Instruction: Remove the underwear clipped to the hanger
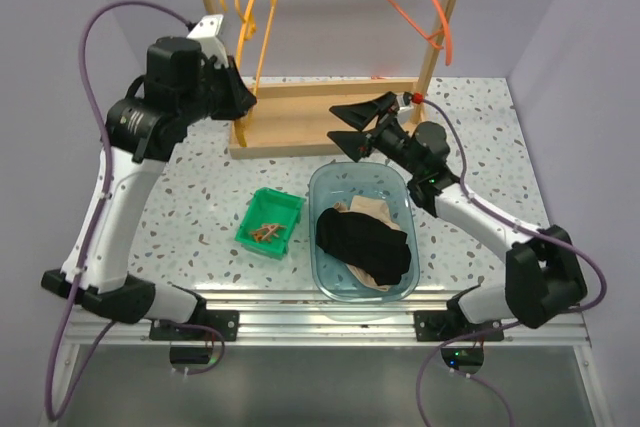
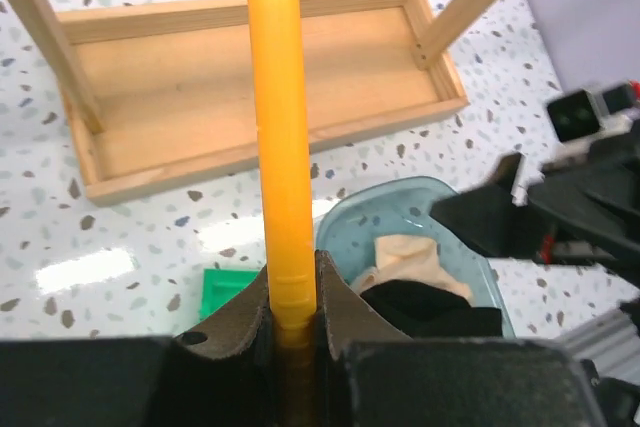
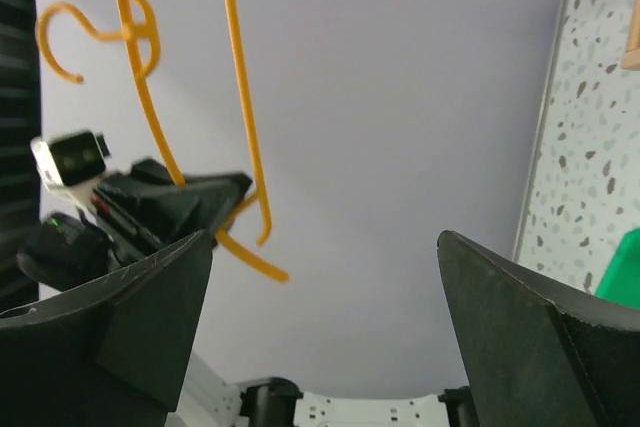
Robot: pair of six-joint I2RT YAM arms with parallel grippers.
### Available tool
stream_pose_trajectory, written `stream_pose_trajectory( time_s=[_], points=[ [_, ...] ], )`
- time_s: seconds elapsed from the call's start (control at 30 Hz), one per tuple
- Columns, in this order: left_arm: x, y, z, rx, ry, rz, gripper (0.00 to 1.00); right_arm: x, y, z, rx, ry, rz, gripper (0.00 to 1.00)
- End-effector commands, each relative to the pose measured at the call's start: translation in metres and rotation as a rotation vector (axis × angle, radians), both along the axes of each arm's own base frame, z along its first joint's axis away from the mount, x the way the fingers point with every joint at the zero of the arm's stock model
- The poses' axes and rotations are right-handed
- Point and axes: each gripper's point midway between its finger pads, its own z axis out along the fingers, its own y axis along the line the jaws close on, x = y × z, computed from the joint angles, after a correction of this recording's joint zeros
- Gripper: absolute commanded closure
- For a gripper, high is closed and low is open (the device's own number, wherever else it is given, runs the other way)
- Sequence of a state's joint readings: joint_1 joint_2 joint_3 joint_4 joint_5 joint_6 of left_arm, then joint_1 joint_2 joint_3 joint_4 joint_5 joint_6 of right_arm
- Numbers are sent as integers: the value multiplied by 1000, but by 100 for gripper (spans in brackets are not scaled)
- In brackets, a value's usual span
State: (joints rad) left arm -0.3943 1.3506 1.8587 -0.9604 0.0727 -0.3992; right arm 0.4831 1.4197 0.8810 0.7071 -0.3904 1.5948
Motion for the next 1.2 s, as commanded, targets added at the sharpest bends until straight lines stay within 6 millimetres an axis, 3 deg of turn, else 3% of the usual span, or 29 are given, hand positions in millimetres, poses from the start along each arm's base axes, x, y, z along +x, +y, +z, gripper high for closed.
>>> stream_pose_trajectory(
  time_s=[0.0, 0.03, 0.07, 0.1, 0.13, 0.27, 0.47, 0.63, 0.77, 0.87, 1.17],
  points=[
    [37, 19, 6, 151, -4, 103, 100, -23, -11, -3, -133, -30, 13, 2],
    [54, 12, -6, 173, 25, 93, 100, -27, -13, -10, -162, -4, 16, 2],
    [62, 11, -6, 185, 22, 88, 100, -32, -14, -10, -175, -4, 27, 2],
    [67, 12, 7, 182, -6, 98, 100, -38, -17, -6, -190, -27, 27, 2],
    [81, 9, -4, 197, 18, 98, 100, -42, -18, -12, -215, -4, 32, 2],
    [104, 8, 6, 185, -59, 111, 100, -55, -26, -21, -262, 7, 37, 2],
    [128, 7, 55, 177, -302, 116, 100, -66, -30, -35, -296, 35, 55, 2],
    [140, 9, 37, 129, -254, 9, 100, -66, -27, -40, -301, 43, 73, 2],
    [136, -5, 15, 62, -190, -103, 100, -62, -22, -38, -294, 13, 95, 2],
    [127, -14, 9, 27, -167, -168, 100, -60, -18, -30, -315, -44, 110, 2],
    [110, -13, 15, 7, -160, -184, 100, -51, -5, -37, -322, -70, 170, 2]
  ],
)
